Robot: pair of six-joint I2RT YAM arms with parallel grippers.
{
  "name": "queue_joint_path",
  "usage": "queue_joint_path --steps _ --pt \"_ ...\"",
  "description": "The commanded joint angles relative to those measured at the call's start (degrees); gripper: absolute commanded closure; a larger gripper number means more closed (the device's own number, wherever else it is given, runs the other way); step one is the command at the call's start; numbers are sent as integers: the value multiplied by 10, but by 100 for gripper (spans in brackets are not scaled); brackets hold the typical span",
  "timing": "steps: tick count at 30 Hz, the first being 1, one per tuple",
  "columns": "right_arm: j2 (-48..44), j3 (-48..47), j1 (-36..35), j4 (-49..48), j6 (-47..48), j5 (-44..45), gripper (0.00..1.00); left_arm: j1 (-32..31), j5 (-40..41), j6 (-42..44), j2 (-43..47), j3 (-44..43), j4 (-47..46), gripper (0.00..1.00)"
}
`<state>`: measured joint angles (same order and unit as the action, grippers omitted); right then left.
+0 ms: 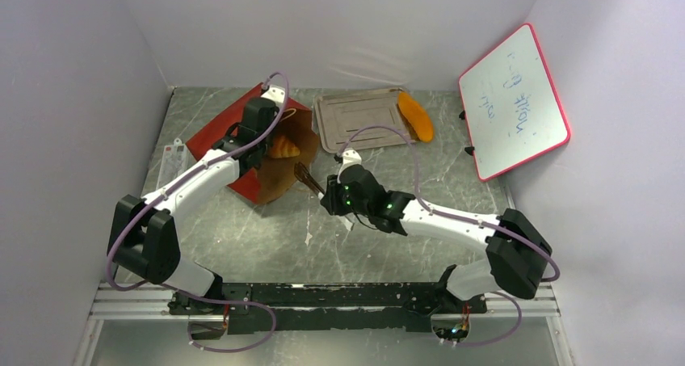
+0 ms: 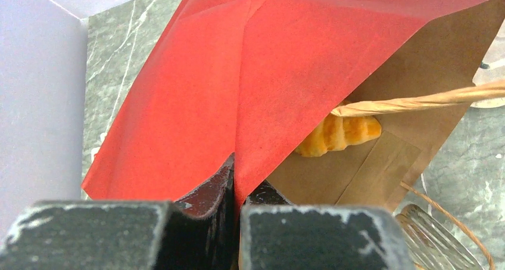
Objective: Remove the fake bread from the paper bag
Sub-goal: Take out the fake bread from the paper bag.
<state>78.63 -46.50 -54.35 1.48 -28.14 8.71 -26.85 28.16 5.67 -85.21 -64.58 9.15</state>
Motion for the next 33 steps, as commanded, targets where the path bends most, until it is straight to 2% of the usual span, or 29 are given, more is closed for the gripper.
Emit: queue_joint_path --steps 1,9,16,27,33 --pt "18 -14 7 -62 -78 -21 70 -9 -16 2 27 8 -35 93" --pt "34 26 62 -140 -234 -53 68 -14 -14 -6 25 10 -33 93" --pt "58 73 116 -220 -339 -133 62 -16 -12 -15 16 3 -32 93" --pt "121 93 137 -317 -421 -207 56 -25 -18 -16 11 -4 -33 93" --pt "142 88 142 -326 -430 -213 55 -27 -25 -10 17 7 -39 93"
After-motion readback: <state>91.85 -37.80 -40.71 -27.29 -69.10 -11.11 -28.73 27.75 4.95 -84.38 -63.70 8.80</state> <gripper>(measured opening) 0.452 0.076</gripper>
